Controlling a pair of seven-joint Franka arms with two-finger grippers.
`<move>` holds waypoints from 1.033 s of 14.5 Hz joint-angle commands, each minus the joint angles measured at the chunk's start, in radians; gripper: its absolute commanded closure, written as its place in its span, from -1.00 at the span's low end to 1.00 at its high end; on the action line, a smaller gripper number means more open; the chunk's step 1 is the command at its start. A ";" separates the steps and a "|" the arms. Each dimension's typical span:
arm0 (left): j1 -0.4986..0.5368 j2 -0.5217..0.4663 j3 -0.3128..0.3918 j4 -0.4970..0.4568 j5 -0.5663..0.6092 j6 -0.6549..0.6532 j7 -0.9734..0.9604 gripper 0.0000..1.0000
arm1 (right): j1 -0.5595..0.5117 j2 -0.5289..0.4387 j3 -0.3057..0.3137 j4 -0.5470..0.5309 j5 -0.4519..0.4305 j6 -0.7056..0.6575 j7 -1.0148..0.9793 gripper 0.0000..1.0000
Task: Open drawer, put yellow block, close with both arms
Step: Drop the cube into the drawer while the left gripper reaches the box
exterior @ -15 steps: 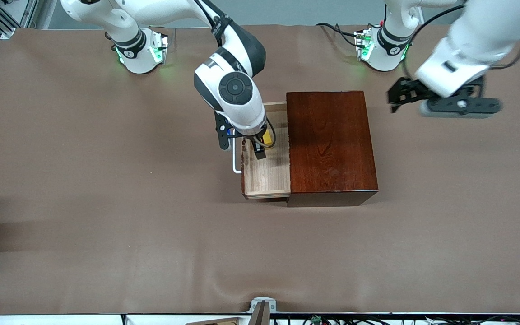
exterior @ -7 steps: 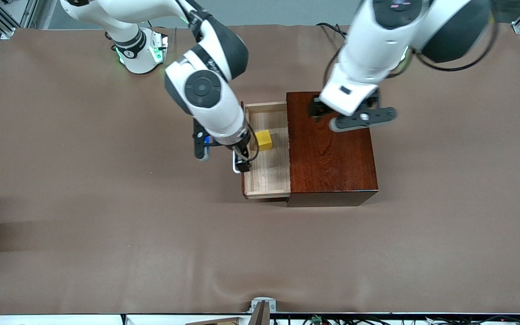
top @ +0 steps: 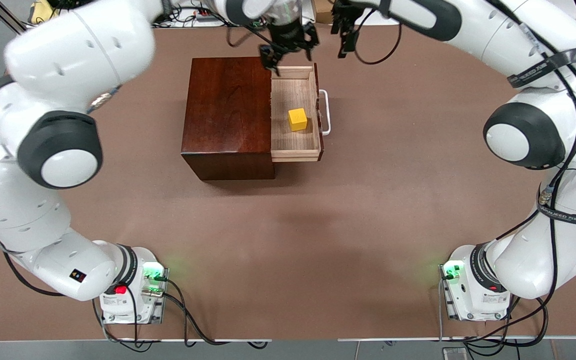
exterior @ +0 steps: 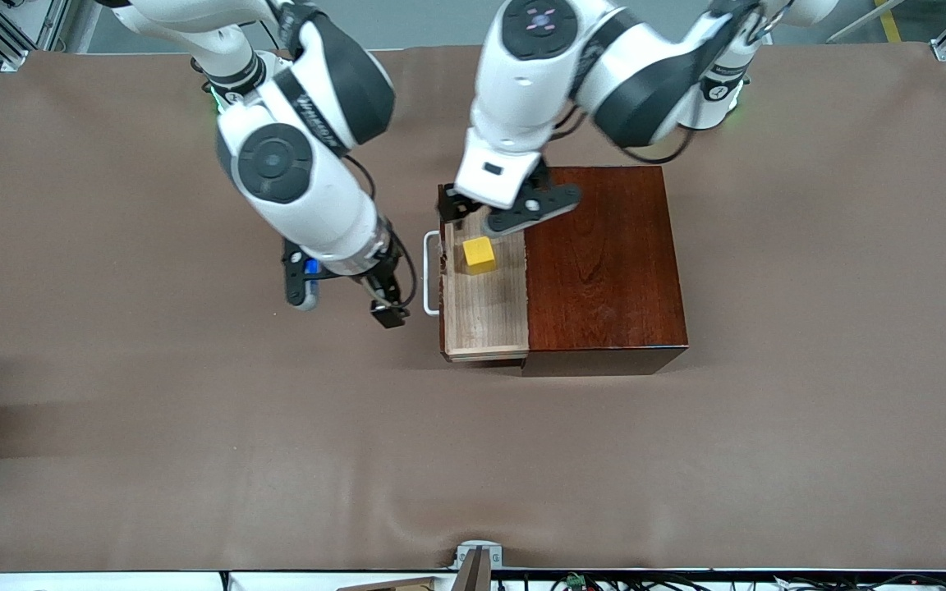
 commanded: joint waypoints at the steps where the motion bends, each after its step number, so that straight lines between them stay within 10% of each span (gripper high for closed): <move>1: -0.056 0.068 0.017 0.054 0.055 0.053 -0.124 -1.00 | -0.065 -0.032 0.016 0.021 -0.012 -0.064 -0.119 -1.00; 8: -0.367 0.208 0.299 0.130 0.082 0.215 -0.352 -1.00 | -0.148 -0.092 0.015 0.027 -0.012 -0.168 -0.367 -1.00; 15: -0.453 0.341 0.386 0.146 0.082 0.444 -0.518 -1.00 | -0.239 -0.147 0.015 0.029 -0.017 -0.257 -0.685 -1.00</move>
